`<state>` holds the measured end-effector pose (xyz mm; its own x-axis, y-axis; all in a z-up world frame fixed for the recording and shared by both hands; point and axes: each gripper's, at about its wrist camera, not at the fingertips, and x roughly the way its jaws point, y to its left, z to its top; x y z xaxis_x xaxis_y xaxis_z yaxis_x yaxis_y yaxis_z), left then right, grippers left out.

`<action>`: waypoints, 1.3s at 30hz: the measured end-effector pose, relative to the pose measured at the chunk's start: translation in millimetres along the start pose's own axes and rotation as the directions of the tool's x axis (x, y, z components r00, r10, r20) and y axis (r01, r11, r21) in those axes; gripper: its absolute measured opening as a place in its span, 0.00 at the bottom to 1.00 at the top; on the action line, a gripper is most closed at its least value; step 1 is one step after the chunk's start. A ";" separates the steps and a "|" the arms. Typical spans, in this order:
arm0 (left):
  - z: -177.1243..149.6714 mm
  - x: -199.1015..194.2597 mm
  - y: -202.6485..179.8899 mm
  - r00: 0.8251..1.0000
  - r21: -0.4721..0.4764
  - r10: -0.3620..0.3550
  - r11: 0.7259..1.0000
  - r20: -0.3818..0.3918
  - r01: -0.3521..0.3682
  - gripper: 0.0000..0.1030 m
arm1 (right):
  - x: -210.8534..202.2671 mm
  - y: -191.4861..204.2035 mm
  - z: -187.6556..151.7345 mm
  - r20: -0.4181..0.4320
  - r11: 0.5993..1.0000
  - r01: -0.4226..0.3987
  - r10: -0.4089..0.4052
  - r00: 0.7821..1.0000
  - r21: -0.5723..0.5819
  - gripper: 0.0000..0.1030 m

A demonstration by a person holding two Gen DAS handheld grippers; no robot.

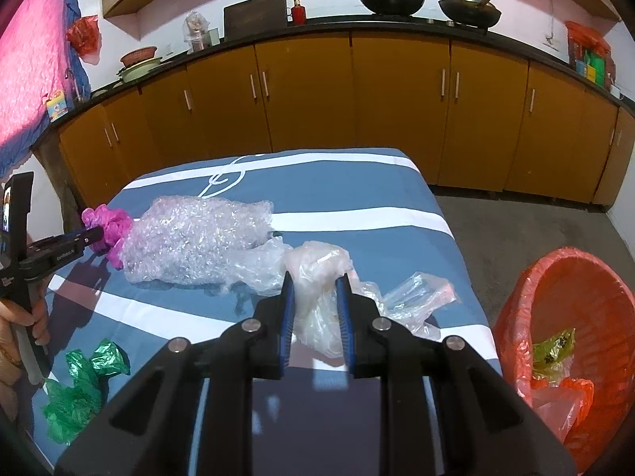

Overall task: Collect trash
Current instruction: 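Grasp a clear plastic bag with the right tool while the left tool grasps the pink bag, then carry the clear and pink bags over the orange wastebasket with both tools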

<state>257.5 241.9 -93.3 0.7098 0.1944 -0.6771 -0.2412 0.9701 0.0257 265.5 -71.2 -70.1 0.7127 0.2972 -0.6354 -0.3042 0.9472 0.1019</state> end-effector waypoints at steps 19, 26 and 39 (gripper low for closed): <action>15.8 -85.3 -25.7 0.989 -0.010 -0.055 0.998 0.138 0.057 0.21 | -63.7 -11.6 12.8 0.112 1.000 0.016 -0.019 0.994 0.025 0.20; 21.9 -121.3 -55.6 0.970 0.013 -0.146 0.989 0.195 0.146 0.21 | -97.4 -22.1 17.3 0.163 0.999 0.033 -0.040 0.986 0.040 0.20; 19.8 -161.2 -122.4 0.934 0.093 -0.279 0.960 0.222 0.264 0.21 | -158.2 -58.5 8.9 0.237 0.991 0.099 -0.117 0.964 0.088 0.20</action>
<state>185.6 94.7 27.3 0.8774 -0.0567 -0.4764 0.0176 0.9961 -0.0861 176.2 -172.6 31.3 0.8726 0.2041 -0.4437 -0.1753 0.9788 0.1055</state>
